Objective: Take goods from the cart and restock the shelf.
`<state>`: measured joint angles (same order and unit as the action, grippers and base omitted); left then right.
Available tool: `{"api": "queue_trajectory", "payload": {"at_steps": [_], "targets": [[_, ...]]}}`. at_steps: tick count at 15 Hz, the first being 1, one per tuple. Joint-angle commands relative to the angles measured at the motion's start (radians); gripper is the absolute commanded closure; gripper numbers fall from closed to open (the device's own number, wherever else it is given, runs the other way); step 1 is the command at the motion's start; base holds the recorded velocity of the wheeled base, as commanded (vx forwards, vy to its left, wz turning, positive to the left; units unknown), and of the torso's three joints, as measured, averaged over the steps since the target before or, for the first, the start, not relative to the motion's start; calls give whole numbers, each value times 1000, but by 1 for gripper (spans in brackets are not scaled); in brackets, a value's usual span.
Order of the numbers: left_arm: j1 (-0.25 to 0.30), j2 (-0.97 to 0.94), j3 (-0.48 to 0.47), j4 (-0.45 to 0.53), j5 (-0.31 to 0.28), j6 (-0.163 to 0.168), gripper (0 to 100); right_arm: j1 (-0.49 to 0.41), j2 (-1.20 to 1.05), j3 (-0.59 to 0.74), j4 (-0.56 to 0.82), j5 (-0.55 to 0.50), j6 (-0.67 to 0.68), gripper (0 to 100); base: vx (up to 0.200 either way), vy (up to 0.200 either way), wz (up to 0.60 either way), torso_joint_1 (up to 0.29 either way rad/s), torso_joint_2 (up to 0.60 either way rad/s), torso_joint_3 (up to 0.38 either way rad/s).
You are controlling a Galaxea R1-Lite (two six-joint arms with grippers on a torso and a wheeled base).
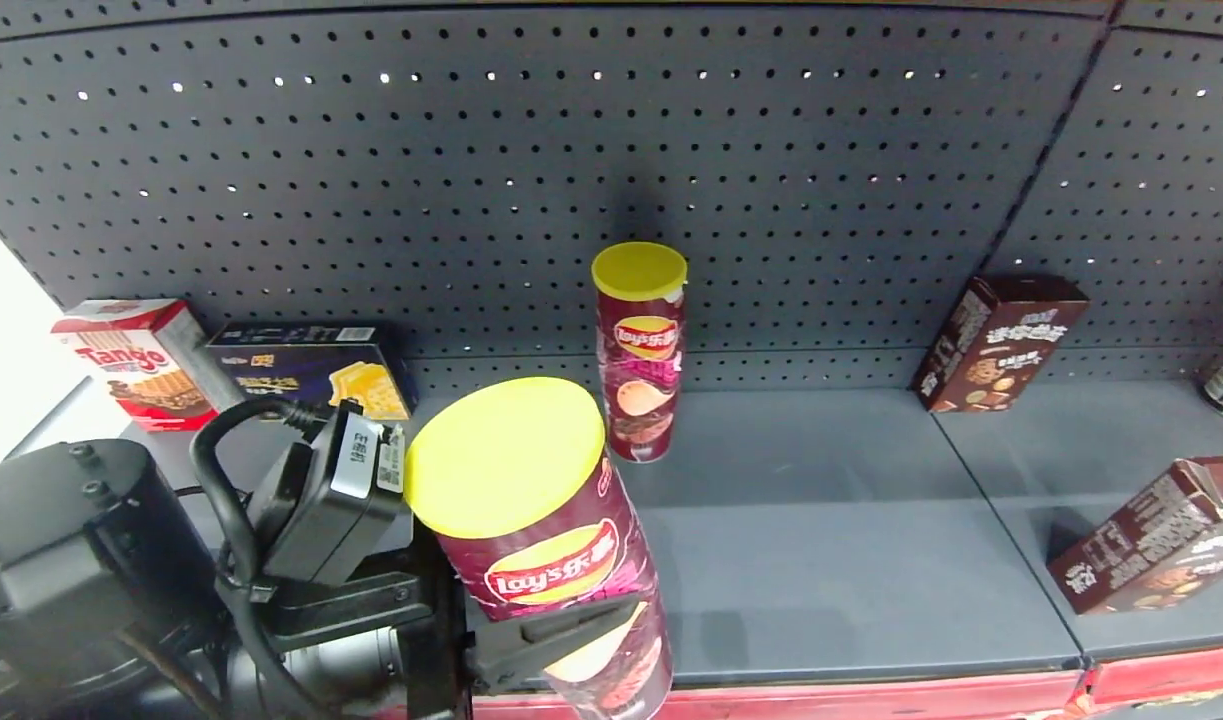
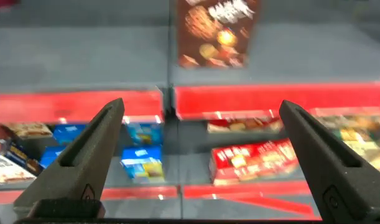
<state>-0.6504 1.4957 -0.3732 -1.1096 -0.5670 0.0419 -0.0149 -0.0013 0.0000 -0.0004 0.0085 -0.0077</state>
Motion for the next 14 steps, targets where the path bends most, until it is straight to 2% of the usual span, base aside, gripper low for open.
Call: {"api": "queue_trajectory", "payload": {"at_steps": [1, 10, 13, 14], "targets": [[55, -6, 2, 1, -1, 3, 100, 0, 1, 0, 0, 1, 0, 0, 0, 0, 0, 0, 0, 0], [64, 9, -35, -1, 1, 4, 100, 0, 1, 0, 3, 2, 0, 0, 0, 0, 0, 0, 0, 0], [35, 37, -79, -47, 16, 0, 100, 1, 1, 0, 2, 2, 0, 0, 0, 0, 0, 0, 0, 0], [20, 43, -95, -47, 45, -2, 100, 0, 1, -2, 3, 2, -3, 0, 0, 0, 0, 0, 0, 0]]}}
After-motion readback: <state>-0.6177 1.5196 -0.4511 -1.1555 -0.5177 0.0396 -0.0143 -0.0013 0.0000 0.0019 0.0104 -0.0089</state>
